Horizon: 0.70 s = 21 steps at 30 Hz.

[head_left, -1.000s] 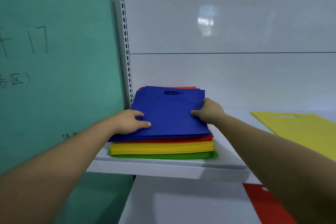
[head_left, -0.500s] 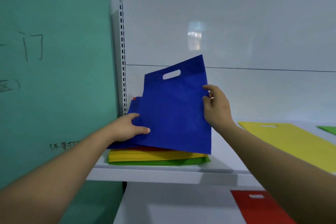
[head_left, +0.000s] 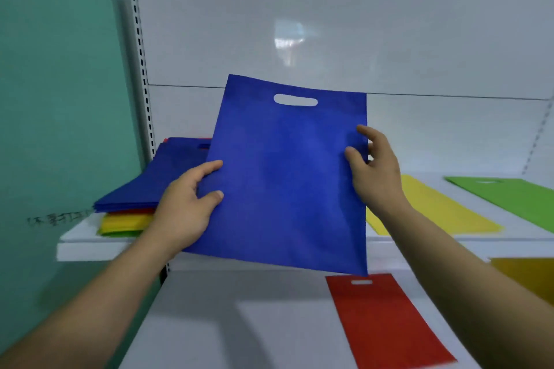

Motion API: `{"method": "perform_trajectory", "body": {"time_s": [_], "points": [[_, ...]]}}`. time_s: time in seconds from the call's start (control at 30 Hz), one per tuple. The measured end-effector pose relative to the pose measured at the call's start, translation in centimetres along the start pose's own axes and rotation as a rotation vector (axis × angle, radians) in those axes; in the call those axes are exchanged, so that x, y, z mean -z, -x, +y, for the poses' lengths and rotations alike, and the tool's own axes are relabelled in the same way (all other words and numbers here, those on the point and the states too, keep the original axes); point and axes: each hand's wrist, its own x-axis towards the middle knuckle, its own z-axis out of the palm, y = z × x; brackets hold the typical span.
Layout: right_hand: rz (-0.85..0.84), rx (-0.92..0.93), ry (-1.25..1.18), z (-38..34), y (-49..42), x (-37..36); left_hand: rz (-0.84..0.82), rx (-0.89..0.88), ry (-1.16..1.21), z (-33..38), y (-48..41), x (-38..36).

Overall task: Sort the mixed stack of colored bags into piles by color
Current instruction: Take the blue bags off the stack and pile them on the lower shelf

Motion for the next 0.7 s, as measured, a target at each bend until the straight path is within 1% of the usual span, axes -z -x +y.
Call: {"method": "perform_trajectory", "body": {"time_s": [0.17, 0.3, 0.4, 0.53, 0.7], "points": [[0.056, -0.052, 0.114, 4.0, 4.0, 5.3, -0.146, 0.052, 0.001, -1.6, 3.0, -5.1], [0.116, -0.104, 0.204, 5.6, 7.2, 9.6, -0.252, 0.063, 0.000, -2.2, 5.0, -9.2], [0.154, -0.177, 0.266, 6.3, 9.7, 12.4, -0.327, 0.072, -0.010, -2.6, 6.6, -11.5], [0.188, -0.268, 0.381, 6.9, 13.2, 15.8, -0.448, 0.114, 0.058, -3.1, 9.3, -14.4], [0.228, -0.382, 0.486, 6.7, 17.4, 20.8, -0.613, 0.174, 0.081, -2.2, 13.4, -18.5]]}}
